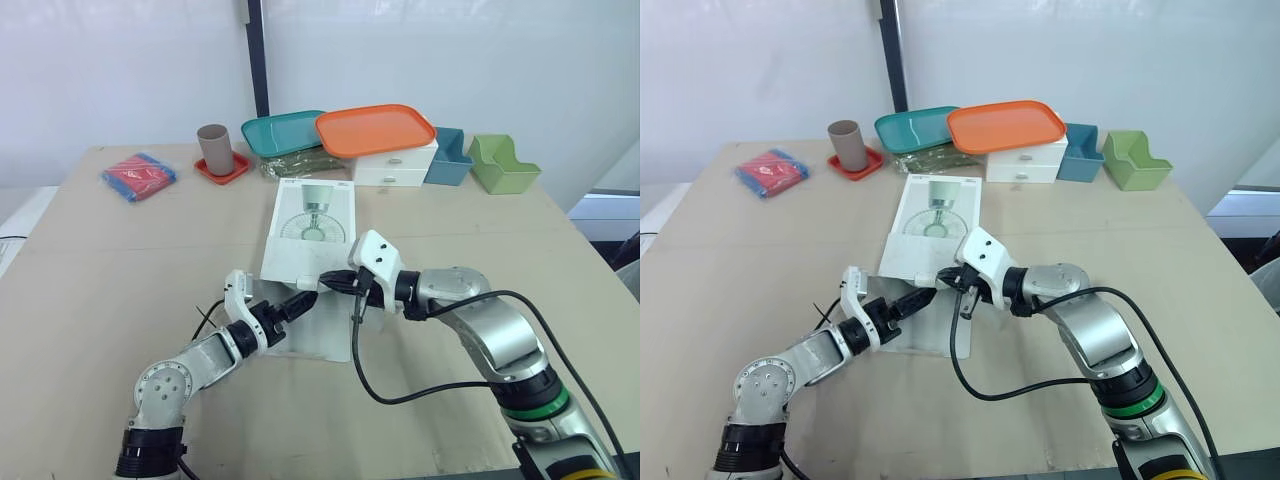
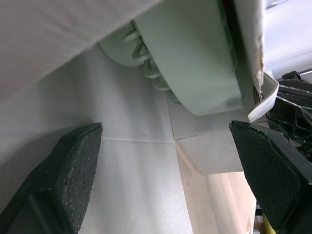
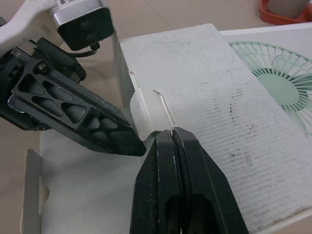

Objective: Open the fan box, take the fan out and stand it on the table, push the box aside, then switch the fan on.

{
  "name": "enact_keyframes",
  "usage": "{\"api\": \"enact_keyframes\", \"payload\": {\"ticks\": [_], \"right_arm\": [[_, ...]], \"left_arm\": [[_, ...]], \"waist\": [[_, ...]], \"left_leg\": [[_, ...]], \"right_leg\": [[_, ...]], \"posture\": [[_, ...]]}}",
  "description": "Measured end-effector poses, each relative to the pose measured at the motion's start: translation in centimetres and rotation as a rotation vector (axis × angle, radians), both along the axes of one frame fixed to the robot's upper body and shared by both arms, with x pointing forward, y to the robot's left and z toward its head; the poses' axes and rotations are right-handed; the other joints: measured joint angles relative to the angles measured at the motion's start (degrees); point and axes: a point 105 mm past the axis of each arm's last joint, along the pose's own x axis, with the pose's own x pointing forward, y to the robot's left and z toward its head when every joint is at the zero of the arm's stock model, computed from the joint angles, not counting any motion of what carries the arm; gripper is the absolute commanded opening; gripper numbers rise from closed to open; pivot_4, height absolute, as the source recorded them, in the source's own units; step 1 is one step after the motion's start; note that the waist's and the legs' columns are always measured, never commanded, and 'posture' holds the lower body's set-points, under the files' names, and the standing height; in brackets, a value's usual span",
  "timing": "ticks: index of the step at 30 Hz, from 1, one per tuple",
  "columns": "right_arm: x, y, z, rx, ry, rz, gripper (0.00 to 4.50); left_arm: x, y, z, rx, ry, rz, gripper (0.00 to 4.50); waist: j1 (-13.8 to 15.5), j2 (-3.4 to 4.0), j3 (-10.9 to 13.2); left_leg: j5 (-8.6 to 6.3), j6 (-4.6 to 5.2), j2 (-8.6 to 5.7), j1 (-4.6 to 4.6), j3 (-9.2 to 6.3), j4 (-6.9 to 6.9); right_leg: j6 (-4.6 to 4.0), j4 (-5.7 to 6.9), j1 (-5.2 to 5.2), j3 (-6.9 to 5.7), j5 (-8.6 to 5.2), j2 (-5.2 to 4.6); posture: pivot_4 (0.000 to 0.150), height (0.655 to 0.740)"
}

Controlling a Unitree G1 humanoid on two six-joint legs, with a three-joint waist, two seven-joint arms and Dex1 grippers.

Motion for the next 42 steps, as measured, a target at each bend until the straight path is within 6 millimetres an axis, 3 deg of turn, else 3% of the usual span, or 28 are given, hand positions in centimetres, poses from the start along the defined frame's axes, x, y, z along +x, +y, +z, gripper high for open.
{"api": "enact_keyframes", "payload": {"ticks": [21,42], "right_arm": [[-0.06,-0.05,-0.06,0.0,-0.001,0.001,0.0],[-0.24,-0.13,-0.06,-0.006,-0.005,0.001,0.0]], "left_arm": [[-0.36,-0.16,0.53,-0.208,0.071,-0.011,4.46],[0.31,-0.64,0.47,-0.28,0.114,0.007,4.46]], "waist": [[0.0,-0.05,0.0],[0.1,-0.07,0.0]], "left_leg": [[-0.01,0.02,-0.08,-0.14,-0.07,-0.03],[0.0,0.0,-0.11,-0.16,-0.1,-0.03]], "right_leg": [[-0.03,-0.09,-0.07,-0.01,0.02,-0.07],[-0.01,-0.11,-0.07,-0.01,0.01,-0.08]], "posture": [[0.15,0.74],[0.15,0.74]]}}
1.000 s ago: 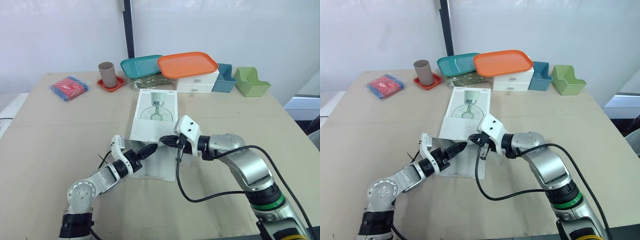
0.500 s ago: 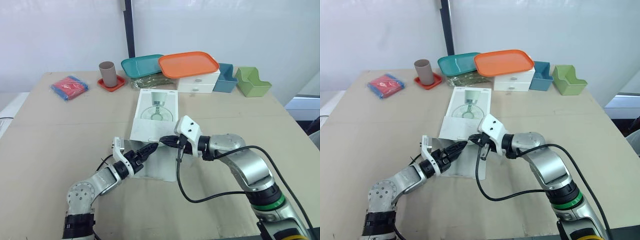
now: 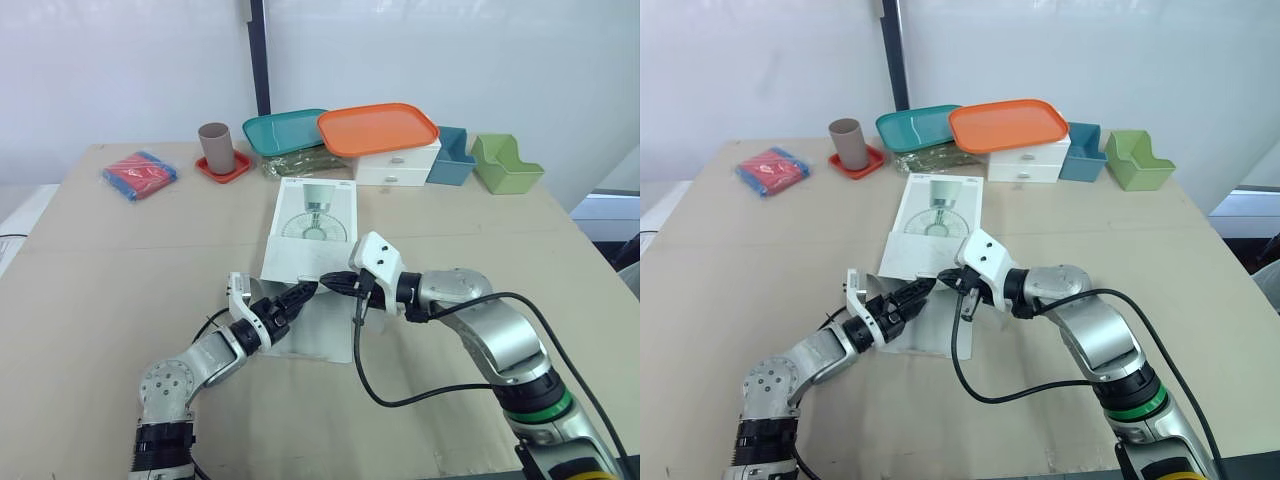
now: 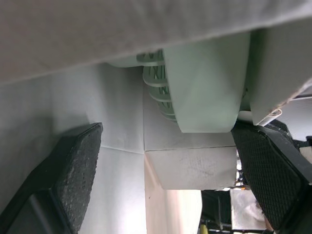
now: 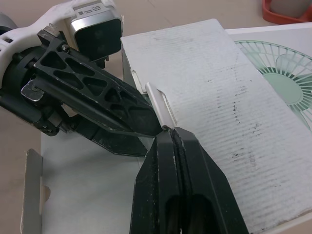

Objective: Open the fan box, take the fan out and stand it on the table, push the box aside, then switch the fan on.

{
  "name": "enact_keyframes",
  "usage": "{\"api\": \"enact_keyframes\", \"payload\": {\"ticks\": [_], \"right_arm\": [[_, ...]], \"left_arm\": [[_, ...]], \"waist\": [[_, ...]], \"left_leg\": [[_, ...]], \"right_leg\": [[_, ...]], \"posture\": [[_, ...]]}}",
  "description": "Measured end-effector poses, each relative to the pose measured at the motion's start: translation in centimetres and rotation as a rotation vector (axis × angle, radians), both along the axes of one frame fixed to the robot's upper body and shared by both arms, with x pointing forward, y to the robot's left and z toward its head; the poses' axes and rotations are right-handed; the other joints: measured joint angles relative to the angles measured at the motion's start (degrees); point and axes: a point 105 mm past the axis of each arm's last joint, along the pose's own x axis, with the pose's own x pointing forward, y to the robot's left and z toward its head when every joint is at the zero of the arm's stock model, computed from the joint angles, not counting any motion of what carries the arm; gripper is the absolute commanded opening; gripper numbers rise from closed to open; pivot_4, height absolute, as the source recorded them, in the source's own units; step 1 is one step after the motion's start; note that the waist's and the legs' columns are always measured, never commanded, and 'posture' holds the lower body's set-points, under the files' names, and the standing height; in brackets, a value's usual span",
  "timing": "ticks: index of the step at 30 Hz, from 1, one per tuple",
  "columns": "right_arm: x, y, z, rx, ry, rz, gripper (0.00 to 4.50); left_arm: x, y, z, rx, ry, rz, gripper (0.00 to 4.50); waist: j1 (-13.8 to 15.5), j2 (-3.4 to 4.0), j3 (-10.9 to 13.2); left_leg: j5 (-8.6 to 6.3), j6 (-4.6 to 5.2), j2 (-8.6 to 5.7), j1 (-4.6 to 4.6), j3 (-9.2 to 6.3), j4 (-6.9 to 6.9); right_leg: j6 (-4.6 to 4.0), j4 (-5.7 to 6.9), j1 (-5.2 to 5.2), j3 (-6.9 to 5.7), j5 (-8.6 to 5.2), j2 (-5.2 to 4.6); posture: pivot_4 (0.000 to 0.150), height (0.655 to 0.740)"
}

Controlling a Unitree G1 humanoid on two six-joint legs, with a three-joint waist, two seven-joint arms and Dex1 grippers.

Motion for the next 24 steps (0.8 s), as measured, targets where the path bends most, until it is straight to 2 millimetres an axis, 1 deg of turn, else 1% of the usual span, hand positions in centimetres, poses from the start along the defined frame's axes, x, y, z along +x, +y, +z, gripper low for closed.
{"api": "enact_keyframes", "payload": {"ticks": [3,4,7,10,11,13,14,15,19,24], "right_arm": [[0.0,0.0,0.0,0.0,0.0,0.0,0.0],[0.0,0.0,0.0,0.0,0.001,0.0,0.0],[0.0,0.0,0.0,0.0,0.001,-0.001,0.0],[0.0,0.0,0.0,-0.001,0.002,-0.001,0.0],[0.0,0.0,0.0,-0.001,0.002,-0.002,0.0],[0.0,0.0,-0.1,-0.002,0.004,-0.002,0.0],[0.0,-0.1,-0.1,-0.002,0.004,-0.003,0.0],[0.0,-0.1,-0.1,-0.003,0.003,-0.002,0.0],[0.0,-0.1,0.0,-0.003,0.002,-0.001,0.0],[-0.1,0.0,0.0,-0.002,0.0,0.002,0.0]], "left_arm": [[0.1,0.0,0.0,-0.005,0.004,0.0,4.46],[0.1,-0.1,0.0,-0.008,0.005,0.0,4.22],[0.2,-0.2,0.1,-0.007,-0.003,-0.003,3.39],[0.4,-0.5,0.6,-0.015,-0.027,-0.005,2.34],[0.5,-0.5,0.8,-0.022,-0.037,-0.004,1.91],[0.6,-0.5,1.0,-0.025,-0.045,-0.002,1.32],[0.6,-0.5,1.0,-0.027,-0.047,-0.001,1.13],[0.5,-0.5,1.1,-0.028,-0.05,-0.002,1.07],[0.3,-0.2,1.0,-0.029,-0.054,-0.006,1.07],[-1.4,0.8,0.9,-0.033,-0.049,-0.043,1.07]], "waist": [[0.0,0.0,0.0],[0.0,0.0,0.0],[0.0,-0.01,0.0],[0.0,-0.02,0.0],[0.0,-0.02,0.0],[0.0,-0.02,0.0],[0.0,-0.02,0.0],[0.0,-0.04,0.0],[0.0,-0.05,0.0],[-0.1,-0.08,0.0]], "left_leg": [[0.0,-0.01,0.0,0.0,0.0,0.0],[0.01,-0.01,-0.01,0.0,0.0,0.0],[0.01,-0.02,-0.01,0.0,0.0,0.0],[0.01,-0.02,-0.02,0.0,0.0,0.0],[0.02,-0.03,-0.01,0.0,0.0,0.0],[0.02,-0.03,-0.01,0.01,-0.01,0.0],[0.02,-0.03,-0.01,0.01,0.0,0.0],[0.02,-0.03,-0.01,0.01,0.0,0.0],[0.01,-0.02,0.0,0.01,0.01,-0.02],[-0.01,-0.01,0.02,0.0,0.02,-0.08]], "right_leg": [[0.02,0.0,0.0,0.0,-0.01,0.0],[0.02,0.0,0.0,0.0,-0.01,0.0],[0.03,0.0,0.0,0.0,0.0,0.0],[0.03,0.0,0.01,0.0,0.0,0.0],[0.03,0.0,0.02,0.0,0.0,0.0],[0.05,0.0,0.02,0.0,0.0,0.0],[0.05,0.0,0.02,0.0,0.0,0.0],[0.05,-0.01,0.02,0.0,-0.01,0.01],[0.03,-0.02,-0.01,0.0,0.0,0.01],[0.0,-0.04,-0.06,0.01,0.01,0.0]], "posture": [[0.15,0.74],[0.15,0.74],[0.15,0.74],[0.15,0.74],[0.15,0.74],[0.15,0.74],[0.15,0.74],[0.15,0.74],[0.15,0.74],[0.15,0.74]]}}
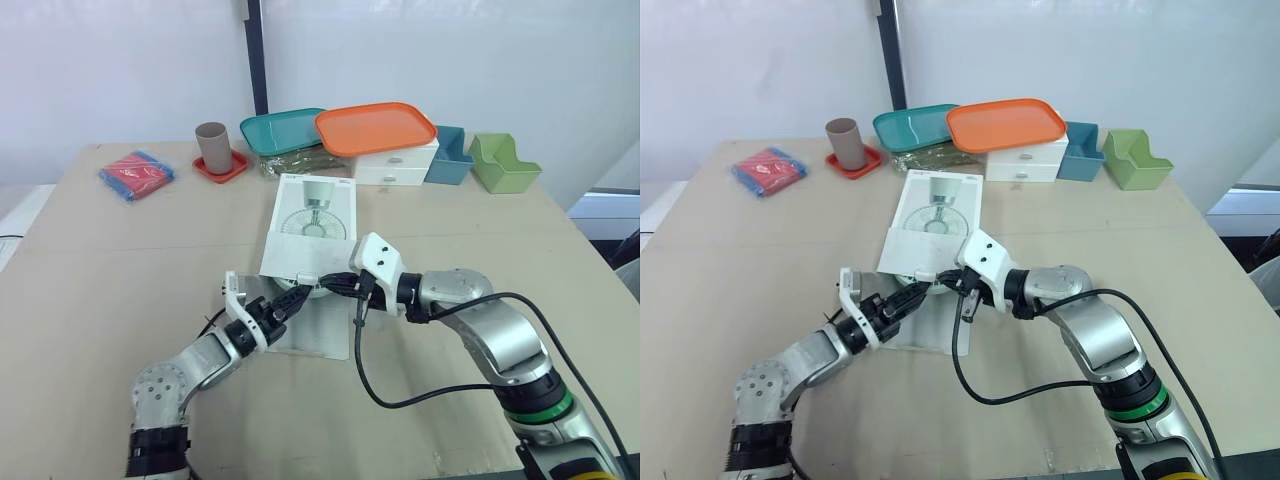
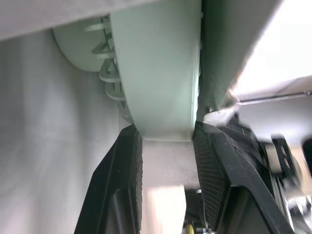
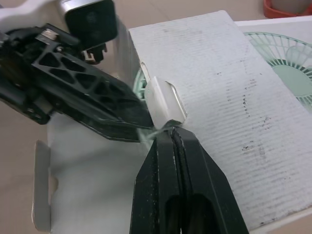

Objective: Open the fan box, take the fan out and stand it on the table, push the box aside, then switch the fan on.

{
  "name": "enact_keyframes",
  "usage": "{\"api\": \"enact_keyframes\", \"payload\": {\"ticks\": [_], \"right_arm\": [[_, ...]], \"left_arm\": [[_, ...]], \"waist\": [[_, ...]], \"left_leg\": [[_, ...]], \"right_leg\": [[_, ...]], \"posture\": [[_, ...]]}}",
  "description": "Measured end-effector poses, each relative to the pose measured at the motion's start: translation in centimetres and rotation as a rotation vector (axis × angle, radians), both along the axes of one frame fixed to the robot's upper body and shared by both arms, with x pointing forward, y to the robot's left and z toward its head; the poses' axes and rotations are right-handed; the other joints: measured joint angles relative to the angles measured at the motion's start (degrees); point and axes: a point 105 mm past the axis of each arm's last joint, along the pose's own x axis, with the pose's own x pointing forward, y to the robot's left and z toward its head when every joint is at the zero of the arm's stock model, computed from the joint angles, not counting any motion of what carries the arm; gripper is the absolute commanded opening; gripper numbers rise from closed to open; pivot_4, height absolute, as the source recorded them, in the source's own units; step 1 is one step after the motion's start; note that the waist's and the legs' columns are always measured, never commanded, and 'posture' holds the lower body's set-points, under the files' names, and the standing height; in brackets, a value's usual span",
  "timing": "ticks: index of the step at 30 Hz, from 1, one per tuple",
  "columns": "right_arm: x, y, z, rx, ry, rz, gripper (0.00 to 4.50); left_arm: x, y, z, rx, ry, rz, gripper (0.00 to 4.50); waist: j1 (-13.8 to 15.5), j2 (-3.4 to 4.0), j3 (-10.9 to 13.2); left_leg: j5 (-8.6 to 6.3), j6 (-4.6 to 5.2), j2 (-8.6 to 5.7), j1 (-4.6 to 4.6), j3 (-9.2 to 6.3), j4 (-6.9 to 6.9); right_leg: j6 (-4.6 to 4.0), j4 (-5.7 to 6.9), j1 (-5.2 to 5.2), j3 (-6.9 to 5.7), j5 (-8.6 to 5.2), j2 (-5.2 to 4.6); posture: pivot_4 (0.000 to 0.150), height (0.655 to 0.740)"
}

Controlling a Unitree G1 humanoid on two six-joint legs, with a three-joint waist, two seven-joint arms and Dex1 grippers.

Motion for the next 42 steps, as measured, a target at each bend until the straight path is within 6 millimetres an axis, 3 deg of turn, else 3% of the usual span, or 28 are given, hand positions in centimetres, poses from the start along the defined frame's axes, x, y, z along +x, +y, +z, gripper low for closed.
{"api": "enact_keyframes", "payload": {"ticks": [13,23,25,32,37,42], "right_arm": [[-0.1,0.3,0.0,0.005,-0.005,0.012,0.0],[0.0,0.3,0.0,0.008,-0.006,0.015,0.0],[0.0,0.3,0.0,0.008,-0.007,0.017,0.0],[0.0,0.4,-0.1,0.008,-0.009,0.021,0.0],[-0.1,0.4,-0.1,0.008,-0.011,0.024,0.0],[0.0,0.4,0.0,0.01,-0.015,0.026,0.0]], "left_arm": [[-5.5,1.9,-0.6,0.003,0.06,-0.098,1.07],[-6.4,2.1,-0.5,0.009,0.076,-0.118,1.07],[-6.5,2.1,-0.6,0.018,0.075,-0.124,2.11],[-7.2,2.6,-0.7,0.064,0.078,-0.159,4.32],[-7.5,3.7,-1.0,0.098,0.088,-0.151,4.45],[-6.8,5.0,0.2,0.066,0.053,-0.103,4.45]], "waist": [[0.0,-0.07,0.1],[0.0,-0.06,0.1],[0.0,-0.06,0.1],[0.0,-0.03,0.1],[0.0,0.03,0.1],[0.0,0.1,0.2]], "left_leg": [[-0.02,0.01,0.04,0.0,0.01,-0.07],[-0.03,0.02,0.12,0.0,0.06,-0.1],[-0.03,0.02,0.13,0.0,0.06,-0.1],[-0.03,0.03,0.15,-0.01,0.07,-0.11],[-0.05,0.07,0.18,-0.03,0.07,-0.12],[-0.05,0.08,0.21,-0.04,0.09,-0.12]], "right_leg": [[-0.01,-0.08,-0.01,0.01,-0.02,0.01],[-0.02,-0.21,0.01,-0.01,-0.02,0.07],[-0.03,-0.22,0.01,-0.01,-0.01,0.08],[-0.05,-0.24,0.0,-0.01,0.0,0.09],[-0.04,-0.29,0.0,-0.04,0.0,0.09],[-0.04,-0.32,-0.01,-0.05,0.0,0.1]], "posture": [[0.15,0.74],[0.15,0.74],[0.15,0.74],[0.15,0.74],[0.15,0.74],[0.15,0.74]]}}
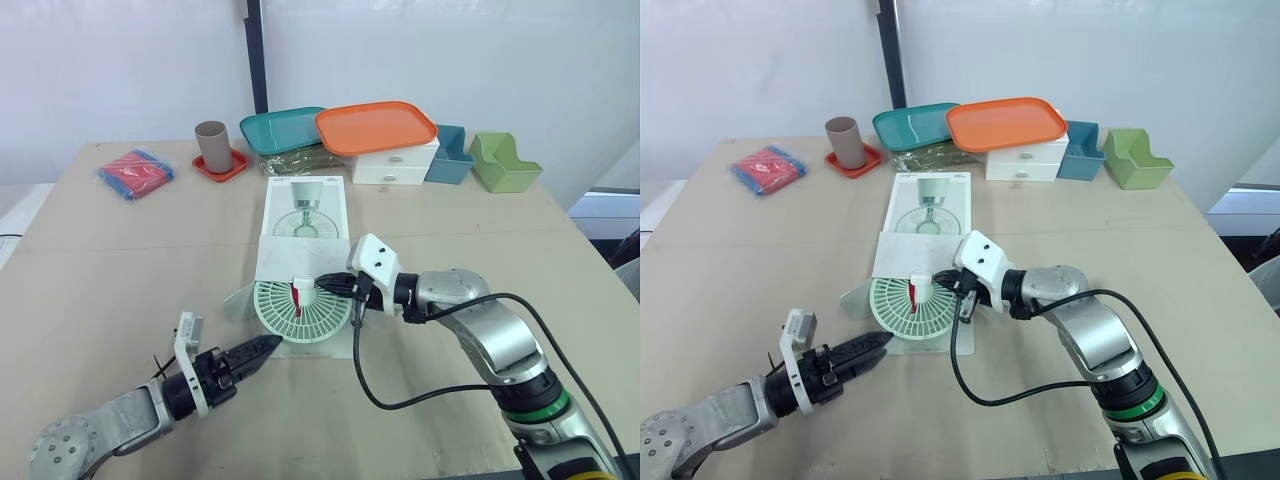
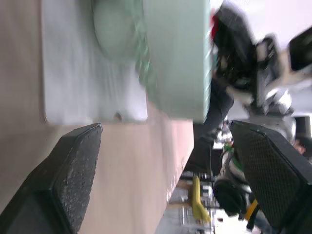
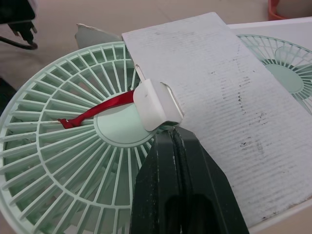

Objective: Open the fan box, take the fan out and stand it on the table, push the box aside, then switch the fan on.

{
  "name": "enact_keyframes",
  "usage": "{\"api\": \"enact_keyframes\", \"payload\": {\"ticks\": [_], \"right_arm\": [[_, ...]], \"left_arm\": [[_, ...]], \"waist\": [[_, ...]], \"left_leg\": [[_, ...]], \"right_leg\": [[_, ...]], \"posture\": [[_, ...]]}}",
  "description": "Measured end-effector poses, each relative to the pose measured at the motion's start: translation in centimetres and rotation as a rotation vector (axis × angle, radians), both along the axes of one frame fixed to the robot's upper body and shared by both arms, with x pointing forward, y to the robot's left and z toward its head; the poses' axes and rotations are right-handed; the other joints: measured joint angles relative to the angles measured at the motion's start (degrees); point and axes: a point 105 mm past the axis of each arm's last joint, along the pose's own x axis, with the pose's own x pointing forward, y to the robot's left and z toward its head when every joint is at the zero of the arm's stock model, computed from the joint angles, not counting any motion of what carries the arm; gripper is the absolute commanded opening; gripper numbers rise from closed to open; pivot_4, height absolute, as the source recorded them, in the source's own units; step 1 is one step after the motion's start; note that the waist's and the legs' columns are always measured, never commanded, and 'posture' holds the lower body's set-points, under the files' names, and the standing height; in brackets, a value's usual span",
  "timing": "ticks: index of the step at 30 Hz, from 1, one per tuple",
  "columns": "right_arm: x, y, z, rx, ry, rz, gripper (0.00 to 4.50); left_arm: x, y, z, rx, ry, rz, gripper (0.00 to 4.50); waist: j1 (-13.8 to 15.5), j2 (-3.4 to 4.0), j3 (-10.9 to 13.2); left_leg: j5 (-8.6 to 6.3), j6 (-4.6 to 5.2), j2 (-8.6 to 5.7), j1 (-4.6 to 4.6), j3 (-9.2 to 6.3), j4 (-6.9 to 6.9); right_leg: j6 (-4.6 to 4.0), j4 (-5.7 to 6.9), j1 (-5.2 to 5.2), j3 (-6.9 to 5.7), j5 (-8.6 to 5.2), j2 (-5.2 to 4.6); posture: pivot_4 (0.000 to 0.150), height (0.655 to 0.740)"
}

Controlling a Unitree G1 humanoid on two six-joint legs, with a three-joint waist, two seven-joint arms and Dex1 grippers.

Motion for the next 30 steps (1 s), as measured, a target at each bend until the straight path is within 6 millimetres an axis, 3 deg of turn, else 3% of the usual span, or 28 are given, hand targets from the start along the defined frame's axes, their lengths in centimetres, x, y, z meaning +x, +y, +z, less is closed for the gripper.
{"api": "enact_keyframes", "payload": {"ticks": [14,17,22,25,30], "right_arm": [[0.0,0.0,0.0,0.002,-0.005,0.002,0.0],[0.0,0.0,0.0,0.002,-0.005,0.003,0.0],[0.1,0.0,0.0,0.003,-0.006,-0.001,0.0],[0.1,0.1,0.0,0.007,-0.005,-0.002,0.0],[0.1,0.1,0.0,0.009,-0.005,-0.001,0.0]], "left_arm": [[2.5,0.2,0.7,-0.012,-0.042,0.039,4.45],[2.7,0.0,0.7,-0.019,-0.048,0.043,3.75],[2.3,-0.3,0.0,-0.01,-0.026,0.029,1.79],[2.2,-0.4,0.4,-0.021,-0.044,0.02,1.05],[2.1,-0.4,0.4,-0.021,-0.044,0.018,1.04]], "waist": [[0.0,0.02,0.0],[0.0,0.02,0.0],[0.0,0.02,0.0],[0.0,0.02,0.0],[0.0,0.02,0.0]], "left_leg": [[0.01,-0.01,0.0,-0.01,0.01,0.0],[0.01,-0.01,0.01,-0.01,0.01,0.0],[0.01,-0.01,0.01,-0.01,0.0,0.0],[0.01,-0.01,0.0,-0.01,-0.01,0.01],[0.01,-0.02,0.03,-0.01,0.01,0.0]], "right_leg": [[-0.25,-0.02,0.0,-0.02,0.16,0.02],[-0.26,-0.02,-0.01,-0.02,0.17,0.02],[-0.25,-0.02,-0.01,-0.02,0.17,0.02],[-0.23,-0.02,0.02,-0.03,0.16,0.01],[-0.23,-0.02,-0.01,-0.03,0.17,0.04]], "posture": [[0.15,0.74],[0.15,0.74],[0.15,0.74],[0.15,0.74],[0.15,0.74]]}}
